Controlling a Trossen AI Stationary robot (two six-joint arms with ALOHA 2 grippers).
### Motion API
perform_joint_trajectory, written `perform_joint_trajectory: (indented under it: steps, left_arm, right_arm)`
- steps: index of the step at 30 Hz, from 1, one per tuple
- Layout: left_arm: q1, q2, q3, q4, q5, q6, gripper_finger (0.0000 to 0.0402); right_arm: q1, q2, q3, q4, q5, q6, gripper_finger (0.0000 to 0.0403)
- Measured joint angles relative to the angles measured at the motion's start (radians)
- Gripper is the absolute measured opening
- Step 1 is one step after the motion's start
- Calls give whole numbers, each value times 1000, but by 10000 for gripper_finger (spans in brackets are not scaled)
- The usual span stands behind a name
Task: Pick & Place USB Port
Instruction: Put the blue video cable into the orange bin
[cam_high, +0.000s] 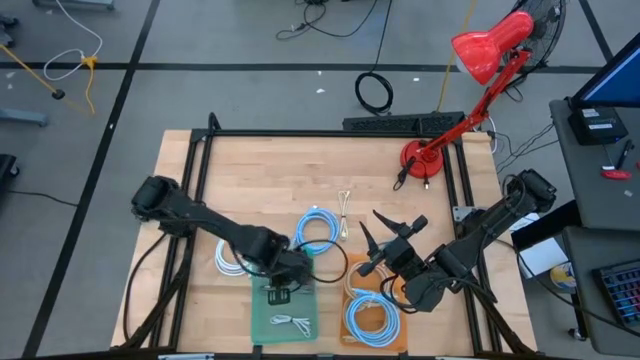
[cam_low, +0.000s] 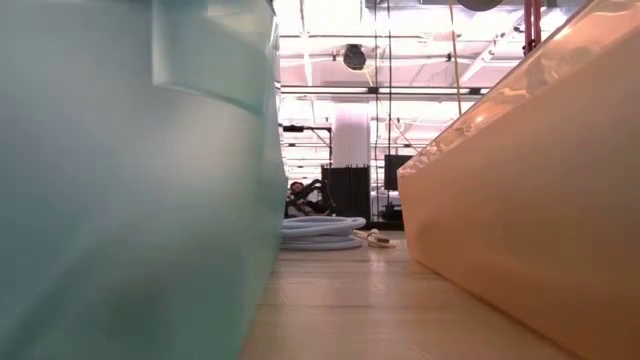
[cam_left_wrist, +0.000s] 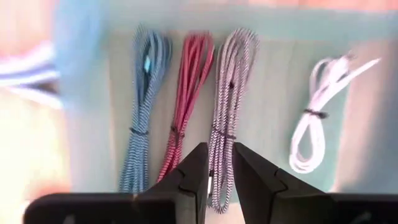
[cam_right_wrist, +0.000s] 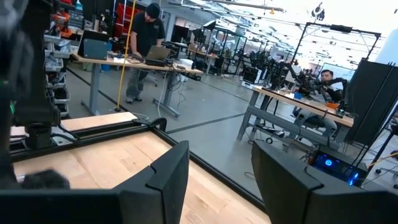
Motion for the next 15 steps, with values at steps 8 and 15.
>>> perform_joint_trajectory:
  steps: [8,15]
  left_arm:
    - [-97,-175,9,-8,-194,-47,74]
    - [-252,-261,9,-19,-541,-113,74]
  right_arm:
    - [0,0,0,0,0,0,164]
    - [-20,0,0,-2,-30,46,164]
